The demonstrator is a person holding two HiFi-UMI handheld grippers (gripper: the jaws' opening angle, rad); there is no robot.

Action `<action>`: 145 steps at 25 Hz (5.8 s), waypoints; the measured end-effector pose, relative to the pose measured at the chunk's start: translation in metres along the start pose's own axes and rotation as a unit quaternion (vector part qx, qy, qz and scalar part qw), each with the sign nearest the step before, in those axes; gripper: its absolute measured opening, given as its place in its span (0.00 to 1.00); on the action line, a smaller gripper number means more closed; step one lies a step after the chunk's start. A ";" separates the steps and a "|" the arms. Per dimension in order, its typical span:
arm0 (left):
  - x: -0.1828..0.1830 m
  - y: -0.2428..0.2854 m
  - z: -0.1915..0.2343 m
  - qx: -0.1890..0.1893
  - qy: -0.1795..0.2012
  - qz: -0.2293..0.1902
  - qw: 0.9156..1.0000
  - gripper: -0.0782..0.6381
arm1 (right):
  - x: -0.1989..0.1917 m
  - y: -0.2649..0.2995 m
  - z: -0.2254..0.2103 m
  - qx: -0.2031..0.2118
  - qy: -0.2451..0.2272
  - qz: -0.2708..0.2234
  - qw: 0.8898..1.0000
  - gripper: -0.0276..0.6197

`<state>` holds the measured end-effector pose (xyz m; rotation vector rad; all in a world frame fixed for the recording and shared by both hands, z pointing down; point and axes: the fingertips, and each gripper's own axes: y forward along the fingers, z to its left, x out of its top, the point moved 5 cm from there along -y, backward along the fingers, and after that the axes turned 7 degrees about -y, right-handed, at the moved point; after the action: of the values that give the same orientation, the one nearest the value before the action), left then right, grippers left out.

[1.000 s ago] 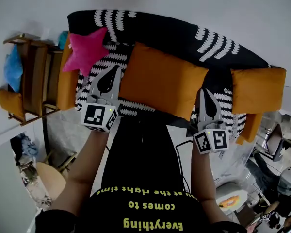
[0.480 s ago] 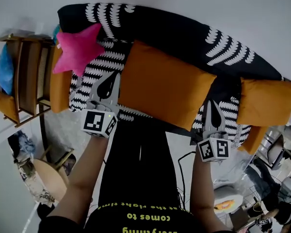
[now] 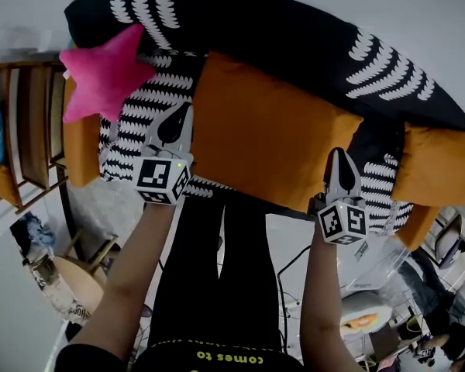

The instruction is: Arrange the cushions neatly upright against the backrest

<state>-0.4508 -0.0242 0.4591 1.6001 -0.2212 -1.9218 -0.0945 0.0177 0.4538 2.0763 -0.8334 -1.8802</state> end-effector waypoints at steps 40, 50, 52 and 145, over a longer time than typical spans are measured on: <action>-0.136 0.070 0.024 -0.051 -0.058 0.220 0.972 0.26 | -0.129 0.039 -0.039 -0.067 0.034 0.175 0.982 0.08; -0.094 0.012 0.062 -0.021 -0.047 0.153 0.987 0.13 | -0.069 0.023 0.026 -0.044 0.060 0.072 0.995 0.07; -0.073 0.004 0.079 0.001 -0.040 0.123 0.992 0.13 | -0.047 0.033 0.045 -0.025 0.051 0.038 0.998 0.07; 0.093 -0.238 -0.344 -0.094 0.047 -0.122 0.987 0.11 | 0.144 -0.417 -0.078 -0.048 -0.136 -0.242 0.959 0.06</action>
<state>-0.2196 0.2004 0.1764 1.6453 0.1992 -1.9748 0.0927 0.2642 0.1296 2.1293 -0.2767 -2.4411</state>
